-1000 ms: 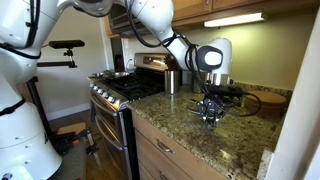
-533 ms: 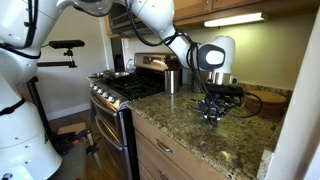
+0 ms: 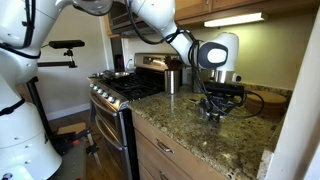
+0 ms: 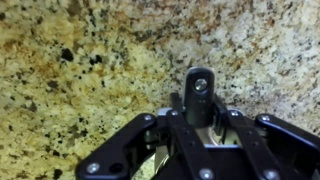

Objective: Put the measuring cups one inside the other

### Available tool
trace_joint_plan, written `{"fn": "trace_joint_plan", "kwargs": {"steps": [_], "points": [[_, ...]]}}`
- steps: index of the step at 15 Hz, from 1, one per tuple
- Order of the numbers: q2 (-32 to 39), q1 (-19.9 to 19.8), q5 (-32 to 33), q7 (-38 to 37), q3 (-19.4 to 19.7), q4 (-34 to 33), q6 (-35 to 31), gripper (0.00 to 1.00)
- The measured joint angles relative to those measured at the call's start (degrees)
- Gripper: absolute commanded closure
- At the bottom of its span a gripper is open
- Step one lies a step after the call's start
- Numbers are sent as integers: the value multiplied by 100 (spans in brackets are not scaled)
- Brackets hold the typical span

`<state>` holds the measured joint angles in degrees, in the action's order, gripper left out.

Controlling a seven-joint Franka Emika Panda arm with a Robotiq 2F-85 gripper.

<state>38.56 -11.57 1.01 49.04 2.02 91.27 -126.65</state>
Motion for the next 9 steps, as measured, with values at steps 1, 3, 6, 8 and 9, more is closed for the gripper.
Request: {"fn": "trace_joint_plan", "kwargs": {"steps": [1,3,6,8,9], "points": [[-14,-9,-42,-34,-2,-1,-32,87],[-45,-36,-132,-83,-17,-3,-95,87],[-73,-57,-262,-102,-29,-15,-201,87],[-77,-60,-325,-118,-40,-32,-285,87],[-77,-63,-358,-129,-50,-46,-317,87]]}}
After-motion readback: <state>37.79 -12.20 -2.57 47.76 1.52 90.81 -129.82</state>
